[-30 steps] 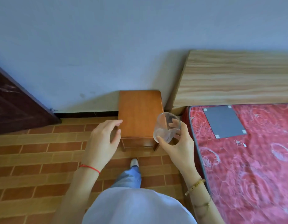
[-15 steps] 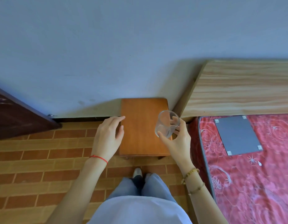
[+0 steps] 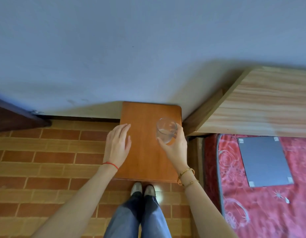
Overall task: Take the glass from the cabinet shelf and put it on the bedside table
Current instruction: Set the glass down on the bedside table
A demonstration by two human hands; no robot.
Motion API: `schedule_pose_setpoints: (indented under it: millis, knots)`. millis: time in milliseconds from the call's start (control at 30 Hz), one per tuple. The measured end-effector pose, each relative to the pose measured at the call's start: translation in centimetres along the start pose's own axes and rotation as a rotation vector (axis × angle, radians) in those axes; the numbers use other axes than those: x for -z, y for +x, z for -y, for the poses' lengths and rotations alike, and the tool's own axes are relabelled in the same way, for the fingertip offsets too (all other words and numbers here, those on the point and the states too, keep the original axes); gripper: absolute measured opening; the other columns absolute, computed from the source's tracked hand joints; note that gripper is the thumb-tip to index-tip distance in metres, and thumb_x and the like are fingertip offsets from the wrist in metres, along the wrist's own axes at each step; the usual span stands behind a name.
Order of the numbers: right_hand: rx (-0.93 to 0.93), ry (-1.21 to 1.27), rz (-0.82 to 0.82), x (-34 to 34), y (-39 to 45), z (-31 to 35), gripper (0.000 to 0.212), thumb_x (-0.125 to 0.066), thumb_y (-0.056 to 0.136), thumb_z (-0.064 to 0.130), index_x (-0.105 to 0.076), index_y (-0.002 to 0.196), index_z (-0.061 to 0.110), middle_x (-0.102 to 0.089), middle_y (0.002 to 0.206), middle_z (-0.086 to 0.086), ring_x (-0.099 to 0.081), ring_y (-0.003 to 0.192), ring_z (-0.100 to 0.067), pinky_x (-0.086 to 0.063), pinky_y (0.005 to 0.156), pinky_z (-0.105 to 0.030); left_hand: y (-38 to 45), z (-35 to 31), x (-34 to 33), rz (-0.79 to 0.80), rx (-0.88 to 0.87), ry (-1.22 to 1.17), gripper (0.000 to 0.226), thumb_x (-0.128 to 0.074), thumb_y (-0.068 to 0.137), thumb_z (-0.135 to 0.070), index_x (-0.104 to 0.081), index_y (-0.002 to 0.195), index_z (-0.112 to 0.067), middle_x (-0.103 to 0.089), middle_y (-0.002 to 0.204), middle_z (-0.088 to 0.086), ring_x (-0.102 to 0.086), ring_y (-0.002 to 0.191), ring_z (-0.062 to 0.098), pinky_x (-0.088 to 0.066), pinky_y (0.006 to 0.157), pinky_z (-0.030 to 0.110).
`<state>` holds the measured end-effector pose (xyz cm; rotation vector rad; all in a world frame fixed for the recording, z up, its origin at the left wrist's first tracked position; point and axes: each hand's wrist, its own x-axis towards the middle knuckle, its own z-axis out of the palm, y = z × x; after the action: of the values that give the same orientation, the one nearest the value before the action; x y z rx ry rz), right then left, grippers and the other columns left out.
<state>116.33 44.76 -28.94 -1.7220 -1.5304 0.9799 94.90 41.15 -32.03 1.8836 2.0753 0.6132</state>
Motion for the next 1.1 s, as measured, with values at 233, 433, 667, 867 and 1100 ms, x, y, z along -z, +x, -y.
schedule_pose_setpoints:
  millis: [233, 433, 667, 867, 1100]
  knots:
    - [0.02, -0.003, -0.004, -6.3, 6.9, -8.1, 0.076, -0.081, 0.075, 0.033, -0.041, 0.138, 0.024, -0.049, 0.126, 0.018, -0.051, 0.11, 0.001, -0.04, 0.088, -0.003, 2.8, 5.2, -11.0, 0.166, 0.046, 0.162, 0.047, -0.046, 0.097, -0.025, -0.043, 0.142, -0.011, -0.048, 0.145, 0.011, -0.042, 0.137, 0.026, -0.032, 0.115, 0.042]
    - [0.025, 0.021, -0.034, -10.9, 10.2, -14.2, 0.074, -0.081, 0.074, 0.029, -0.042, 0.137, 0.023, -0.052, 0.129, 0.012, -0.055, 0.112, -0.006, -0.043, 0.092, -0.011, 2.9, 9.2, -18.3, 0.241, 0.065, 0.249, 0.048, -0.042, 0.099, -0.026, -0.039, 0.144, -0.009, -0.042, 0.15, 0.014, -0.035, 0.142, 0.029, -0.026, 0.118, 0.047]
    - [0.044, 0.018, -0.051, -14.1, 12.5, -17.8, 0.073, -0.081, 0.074, 0.026, -0.044, 0.135, 0.014, -0.056, 0.13, 0.003, -0.053, 0.111, -0.004, -0.044, 0.093, -0.016, 2.0, 11.2, -23.3, 0.236, 0.11, 0.281, 0.048, -0.031, 0.1, -0.032, -0.035, 0.144, -0.013, -0.039, 0.151, 0.012, -0.033, 0.142, 0.028, -0.026, 0.117, 0.052]
    - [0.08, 0.036, -0.068, -15.5, 13.9, -18.7, 0.07, -0.081, 0.073, 0.025, -0.045, 0.133, 0.016, -0.057, 0.128, 0.004, -0.055, 0.11, -0.005, -0.04, 0.089, -0.006, 1.4, 12.3, -24.7, 0.152, 0.111, 0.272, 0.049, -0.027, 0.1, -0.036, -0.036, 0.145, -0.017, -0.038, 0.152, 0.008, -0.029, 0.144, 0.025, -0.02, 0.119, 0.05]
    - [0.095, 0.021, -0.079, -16.1, 14.2, -19.2, 0.07, -0.08, 0.075, 0.026, -0.043, 0.133, 0.017, -0.056, 0.126, 0.003, -0.055, 0.111, -0.008, -0.04, 0.09, -0.006, 1.4, 12.3, -24.9, 0.137, 0.125, 0.281, 0.05, -0.029, 0.099, -0.037, -0.037, 0.144, -0.019, -0.038, 0.152, 0.006, -0.029, 0.144, 0.023, -0.018, 0.12, 0.048]
